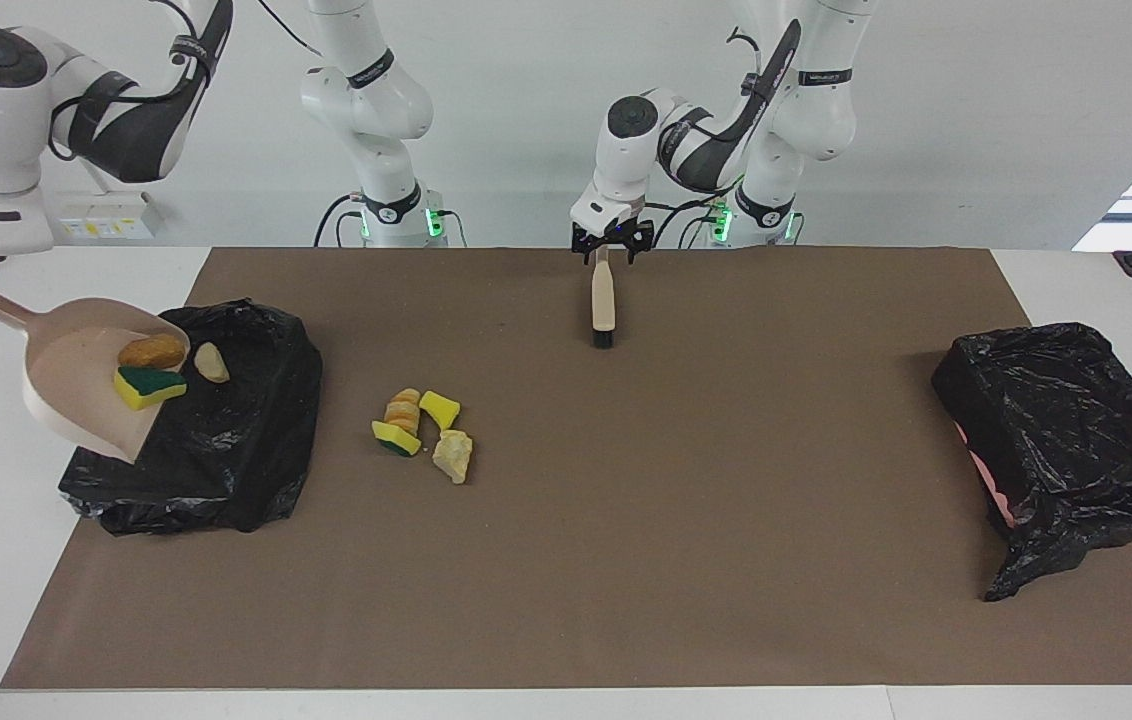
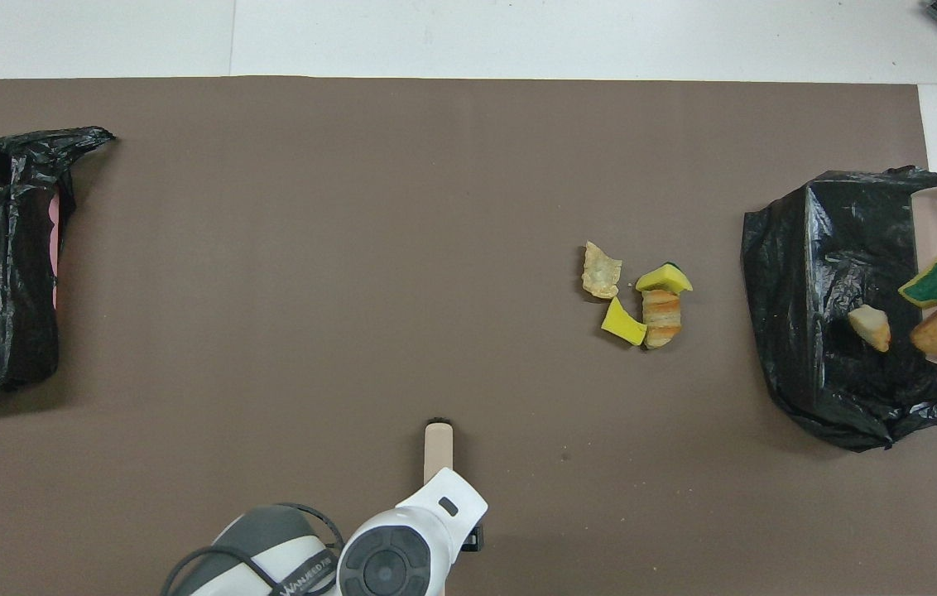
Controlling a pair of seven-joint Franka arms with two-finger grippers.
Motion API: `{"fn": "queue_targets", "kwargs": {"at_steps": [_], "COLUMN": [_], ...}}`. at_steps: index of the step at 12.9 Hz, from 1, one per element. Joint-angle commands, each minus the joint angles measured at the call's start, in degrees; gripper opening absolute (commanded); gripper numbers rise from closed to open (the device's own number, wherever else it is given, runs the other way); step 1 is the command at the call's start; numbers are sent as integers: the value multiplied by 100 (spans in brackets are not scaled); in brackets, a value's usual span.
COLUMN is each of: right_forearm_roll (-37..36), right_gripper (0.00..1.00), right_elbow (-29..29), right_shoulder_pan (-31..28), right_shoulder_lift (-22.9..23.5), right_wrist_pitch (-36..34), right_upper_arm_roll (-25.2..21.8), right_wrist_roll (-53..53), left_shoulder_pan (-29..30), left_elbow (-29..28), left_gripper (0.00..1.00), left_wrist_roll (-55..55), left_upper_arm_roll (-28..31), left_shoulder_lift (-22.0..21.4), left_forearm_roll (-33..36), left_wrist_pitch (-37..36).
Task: Sweep and dump trash in bin
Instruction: 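Tip the dustpan over the black bag with the right gripper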
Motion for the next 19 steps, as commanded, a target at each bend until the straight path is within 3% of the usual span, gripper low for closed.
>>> {"fn": "queue_targets", "kwargs": {"at_steps": [1, 5, 7, 9, 14, 16, 19], "right_forearm_roll": [-554, -1810, -1866, -1848, -804, -506, 548], "right_gripper": [0, 0, 0, 0, 0, 0, 0], "right_elbow": [-79, -105, -88, 26, 913, 923, 932], "right_shoulder_pan": [117, 671, 733, 987, 1690, 2094, 2420], "right_shoulder_lift": [-12, -12, -12, -47, -73, -73, -100], "right_wrist_pitch": [29, -76, -155, -689, -2684, -3176, -3557], "right_upper_arm_roll": [10, 10, 19, 28, 195, 239, 239], "right_wrist_roll": [-201, -87, -70, 306, 2070, 3386, 5320], "left_shoulder_pan": [786, 2035, 2528, 3011, 3882, 4129, 4585], "left_elbow": [891, 2244, 2807, 3396, 4513, 4699, 5313], "left_gripper": [100, 100, 100, 100, 100, 100, 100], "left_wrist_roll": [574, 2058, 2691, 3333, 4486, 4697, 5232], "left_upper_arm_roll": [15, 24, 33, 33, 59, 59, 95], "left_shoulder_lift": [45, 27, 28, 1, 36, 176, 589], "left_forearm_roll": [513, 779, 972, 1008, 1008, 1017, 886], "left_wrist_pitch": [-718, -1755, -2230, -2800, -3708, -3726, -3928]}}
